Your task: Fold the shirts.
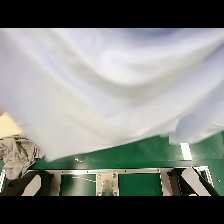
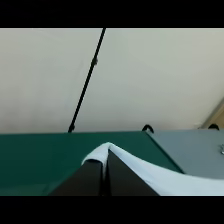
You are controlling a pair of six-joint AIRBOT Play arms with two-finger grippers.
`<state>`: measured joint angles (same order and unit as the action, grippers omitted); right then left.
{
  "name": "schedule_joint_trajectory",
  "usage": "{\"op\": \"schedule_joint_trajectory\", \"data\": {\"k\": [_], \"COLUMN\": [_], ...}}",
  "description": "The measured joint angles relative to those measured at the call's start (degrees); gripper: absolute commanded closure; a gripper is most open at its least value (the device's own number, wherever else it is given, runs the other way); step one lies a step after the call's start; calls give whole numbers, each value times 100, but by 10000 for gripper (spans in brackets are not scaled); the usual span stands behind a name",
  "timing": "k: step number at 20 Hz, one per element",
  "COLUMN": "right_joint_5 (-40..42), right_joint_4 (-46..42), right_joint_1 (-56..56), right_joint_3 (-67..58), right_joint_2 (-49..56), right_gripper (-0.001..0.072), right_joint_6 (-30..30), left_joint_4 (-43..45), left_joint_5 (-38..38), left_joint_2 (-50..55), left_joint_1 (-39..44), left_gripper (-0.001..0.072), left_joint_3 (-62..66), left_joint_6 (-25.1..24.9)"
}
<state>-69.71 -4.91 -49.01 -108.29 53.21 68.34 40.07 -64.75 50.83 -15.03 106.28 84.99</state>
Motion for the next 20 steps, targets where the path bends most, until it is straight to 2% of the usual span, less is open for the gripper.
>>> {"op": "schedule_joint_trajectory", "data": {"k": [2, 5, 9, 14, 17, 20], "right_joint_5": [68, 654, 1812, 2245, 2186, 2129], "right_joint_4": [-428, -1252, -1696, -1740, -1768, -1908], "right_joint_1": [511, 1480, 2437, 2789, 2828, 2817], "right_joint_3": [761, 2057, 2920, 1923, 916, 350], "right_joint_2": [94, 522, 2048, 4417, 5410, 5941], "right_gripper": [694, 694, 694, 694, 694, 695], "right_joint_6": [-149, -422, -841, -911, -695, -437], "left_joint_4": [-31, -181, -323, -549, -619, -472], "left_joint_5": [-85, 122, 898, 1781, 2273, 2369], "left_joint_2": [240, 885, 2507, 4365, 4732, 4942], "left_joint_1": [2, 98, 577, 1058, 1161, 1200], "left_gripper": [685, 684, 685, 686, 686, 685], "left_joint_3": [-708, -1687, -2310, -1895, -1556, -1410], "left_joint_6": [-223, -752, -1508, -1961, -2046, -2061]}}
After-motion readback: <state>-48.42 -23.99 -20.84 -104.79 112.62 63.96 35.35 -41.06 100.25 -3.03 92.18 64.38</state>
